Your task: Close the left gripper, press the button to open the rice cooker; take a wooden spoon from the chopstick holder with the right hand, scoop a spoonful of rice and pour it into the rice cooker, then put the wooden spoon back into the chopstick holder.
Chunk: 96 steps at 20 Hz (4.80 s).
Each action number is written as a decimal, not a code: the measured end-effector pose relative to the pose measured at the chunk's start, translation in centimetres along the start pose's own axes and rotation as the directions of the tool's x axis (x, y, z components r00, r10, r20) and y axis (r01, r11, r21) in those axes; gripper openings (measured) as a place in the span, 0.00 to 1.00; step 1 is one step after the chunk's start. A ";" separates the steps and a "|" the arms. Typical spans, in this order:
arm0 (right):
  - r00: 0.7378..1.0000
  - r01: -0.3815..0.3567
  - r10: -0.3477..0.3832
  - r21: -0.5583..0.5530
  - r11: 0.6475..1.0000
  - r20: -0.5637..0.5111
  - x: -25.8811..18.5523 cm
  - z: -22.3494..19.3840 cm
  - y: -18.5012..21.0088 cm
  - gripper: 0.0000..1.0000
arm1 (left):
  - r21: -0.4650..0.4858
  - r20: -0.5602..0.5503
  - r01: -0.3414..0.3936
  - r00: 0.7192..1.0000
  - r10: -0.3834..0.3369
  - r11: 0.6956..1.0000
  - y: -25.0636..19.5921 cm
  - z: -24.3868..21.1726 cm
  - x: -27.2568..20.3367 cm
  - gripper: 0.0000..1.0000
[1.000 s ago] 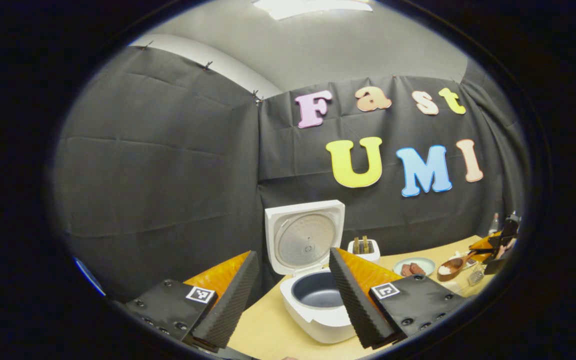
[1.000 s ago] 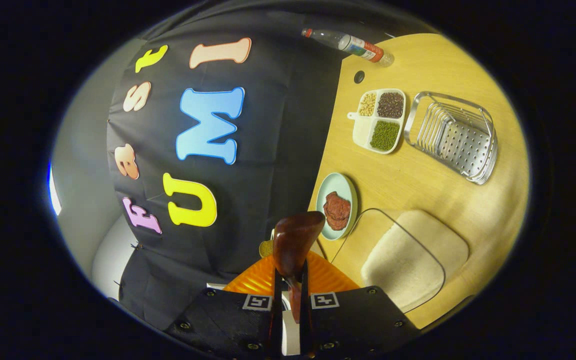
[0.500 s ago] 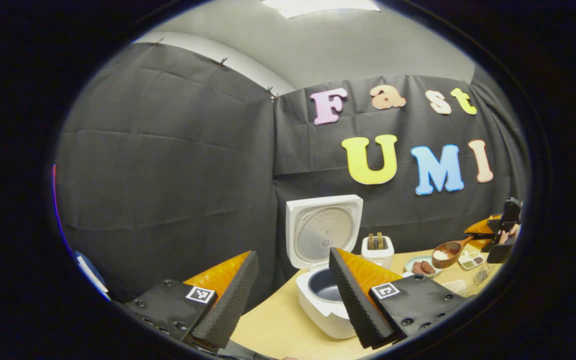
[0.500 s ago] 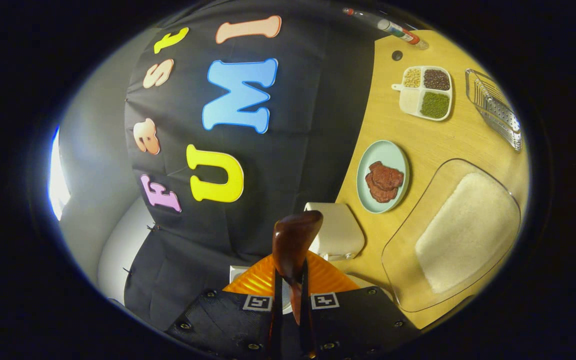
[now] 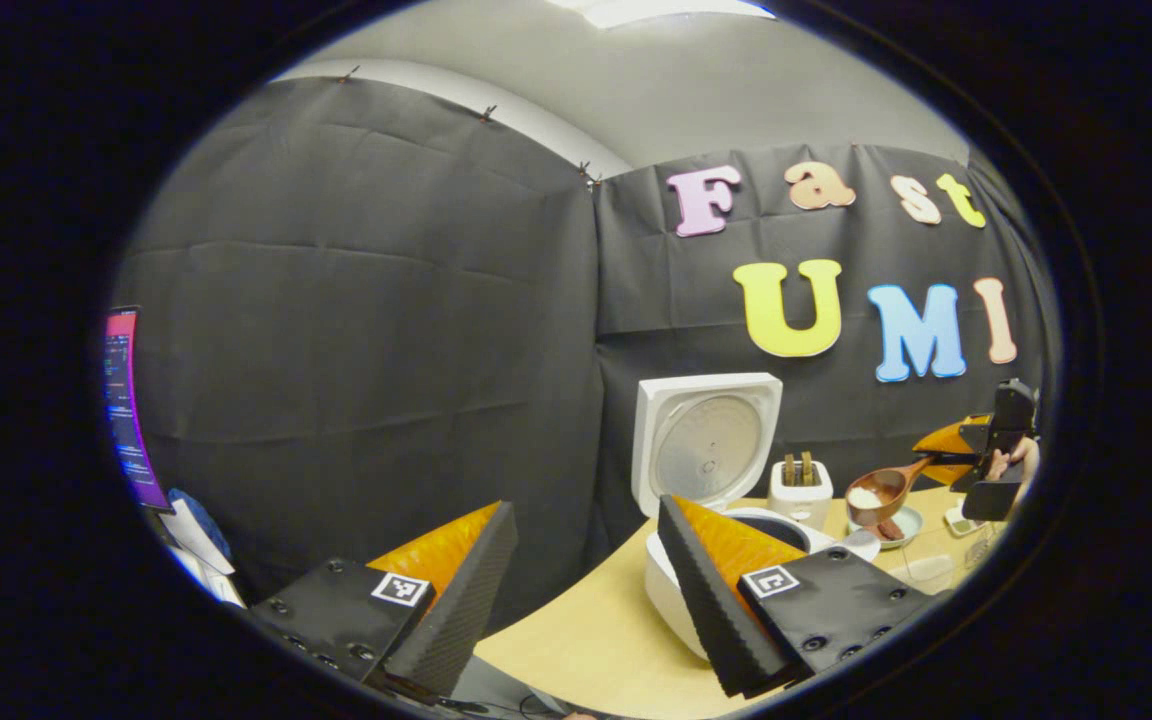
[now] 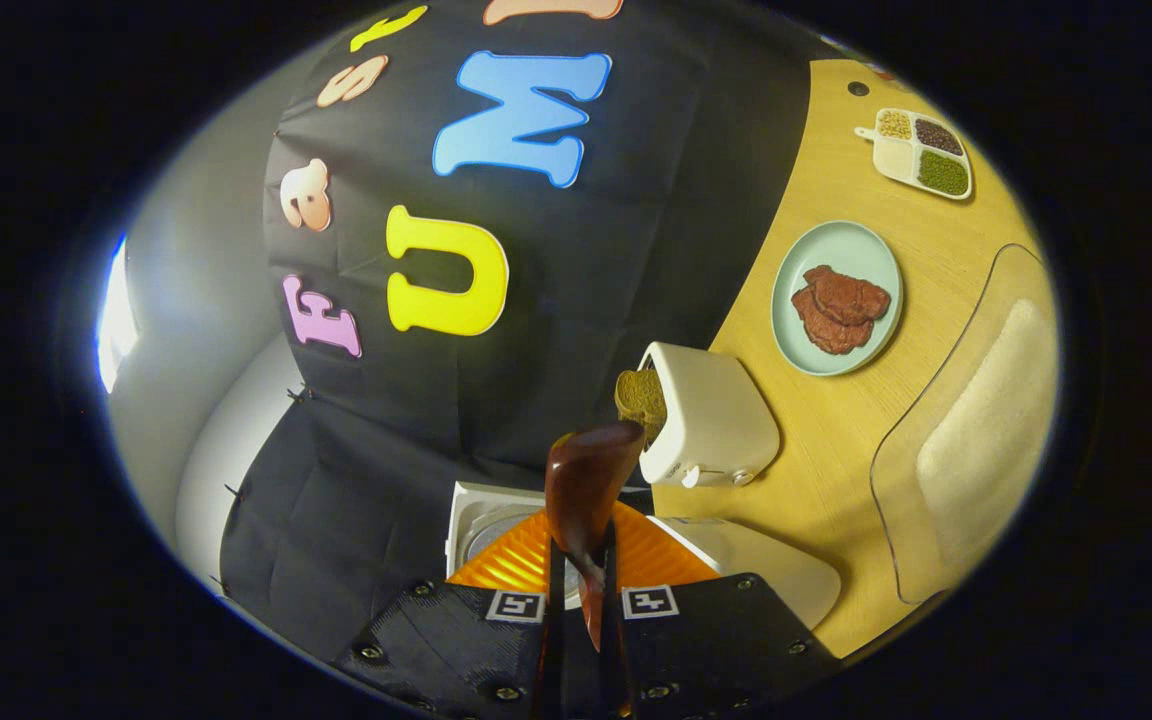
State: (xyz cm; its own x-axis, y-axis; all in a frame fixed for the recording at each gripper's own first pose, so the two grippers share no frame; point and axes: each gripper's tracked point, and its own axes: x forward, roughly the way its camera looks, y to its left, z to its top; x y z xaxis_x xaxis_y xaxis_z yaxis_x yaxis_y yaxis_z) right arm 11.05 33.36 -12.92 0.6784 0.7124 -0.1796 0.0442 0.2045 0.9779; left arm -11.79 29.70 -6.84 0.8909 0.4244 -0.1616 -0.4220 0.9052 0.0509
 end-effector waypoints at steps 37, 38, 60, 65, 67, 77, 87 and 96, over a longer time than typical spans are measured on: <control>0.989 -0.048 -0.131 -0.985 0.168 -0.071 9.9 -15.6 4.5 0.14 | -0.021 -0.060 -0.152 0.987 0.150 0.988 7.3 -3.3 -1.9 0.98; 0.991 -0.050 -0.115 -0.990 0.132 -0.065 9.8 -15.5 5.2 0.14 | -0.021 -0.059 -0.151 0.987 0.149 0.988 7.3 -3.2 -1.9 0.98; 0.997 0.032 0.068 -0.994 0.108 0.039 2.6 -7.5 13.3 0.13 | -0.029 0.003 -0.080 0.997 0.080 0.996 3.0 -0.5 -0.5 1.00; 0.985 0.154 0.043 -0.966 0.207 0.166 -2.0 0.3 11.9 0.14 | -0.029 0.021 -0.002 1.000 0.002 1.000 -1.6 0.5 0.3 1.00; 0.976 0.208 0.023 -0.951 0.228 0.219 -3.9 3.5 10.7 0.14 | -0.027 0.027 0.031 0.999 -0.030 0.999 -3.8 1.0 0.6 1.00; 0.890 0.451 -0.089 -0.837 0.310 0.447 -14.2 16.7 3.8 0.14 | -0.008 0.068 0.152 0.986 -0.152 0.988 -13.2 3.8 1.3 0.91; 0.775 0.631 -0.248 -0.701 0.331 0.581 -22.1 24.5 -6.5 0.14 | 0.029 0.091 0.218 0.971 -0.220 0.976 -19.5 6.4 1.0 1.00; 0.737 0.674 -0.391 -0.645 0.361 0.551 -23.7 25.4 -15.7 0.14 | 0.073 0.080 0.211 0.973 -0.217 0.975 -20.9 7.0 -0.7 0.91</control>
State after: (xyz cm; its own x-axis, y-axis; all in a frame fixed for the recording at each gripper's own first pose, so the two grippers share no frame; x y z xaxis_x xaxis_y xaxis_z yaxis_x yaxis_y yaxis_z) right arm 12.95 -3.78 -21.29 0.8868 0.0751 -0.4560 0.0002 0.9866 0.1629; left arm -2.36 10.63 -0.88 0.9717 0.2184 -0.0895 -0.2108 0.9736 0.0874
